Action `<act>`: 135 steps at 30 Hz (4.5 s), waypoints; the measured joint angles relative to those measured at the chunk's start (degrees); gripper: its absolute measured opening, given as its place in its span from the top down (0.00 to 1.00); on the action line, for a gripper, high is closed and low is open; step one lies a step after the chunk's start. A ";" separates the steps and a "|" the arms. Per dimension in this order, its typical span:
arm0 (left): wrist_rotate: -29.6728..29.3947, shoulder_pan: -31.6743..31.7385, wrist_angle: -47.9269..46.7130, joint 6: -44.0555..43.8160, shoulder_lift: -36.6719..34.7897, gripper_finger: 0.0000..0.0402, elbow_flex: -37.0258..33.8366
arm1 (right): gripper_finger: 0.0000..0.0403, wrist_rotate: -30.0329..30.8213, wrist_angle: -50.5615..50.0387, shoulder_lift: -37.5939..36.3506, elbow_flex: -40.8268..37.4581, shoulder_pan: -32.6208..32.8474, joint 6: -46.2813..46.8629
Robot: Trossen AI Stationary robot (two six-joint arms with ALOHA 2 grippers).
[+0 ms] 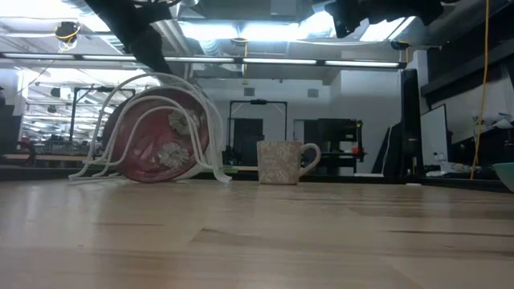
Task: Sort dishes
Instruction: Put the blue plate into the dish rack
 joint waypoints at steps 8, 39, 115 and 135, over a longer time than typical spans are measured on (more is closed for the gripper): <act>-0.02 -0.40 4.87 -2.54 -1.03 0.68 0.02 | 0.69 -0.01 0.03 0.00 -0.01 0.00 0.03; 23.64 -27.65 36.73 -22.84 18.81 0.68 0.07 | 0.69 15.11 -29.06 -0.04 -0.02 30.43 18.06; 23.12 -32.33 49.31 -22.84 32.20 0.68 0.02 | 0.69 21.36 -27.89 29.37 0.00 17.37 1.05; 23.12 -32.30 47.69 -22.84 32.20 0.68 0.04 | 0.75 12.46 -27.08 36.26 0.86 17.52 1.37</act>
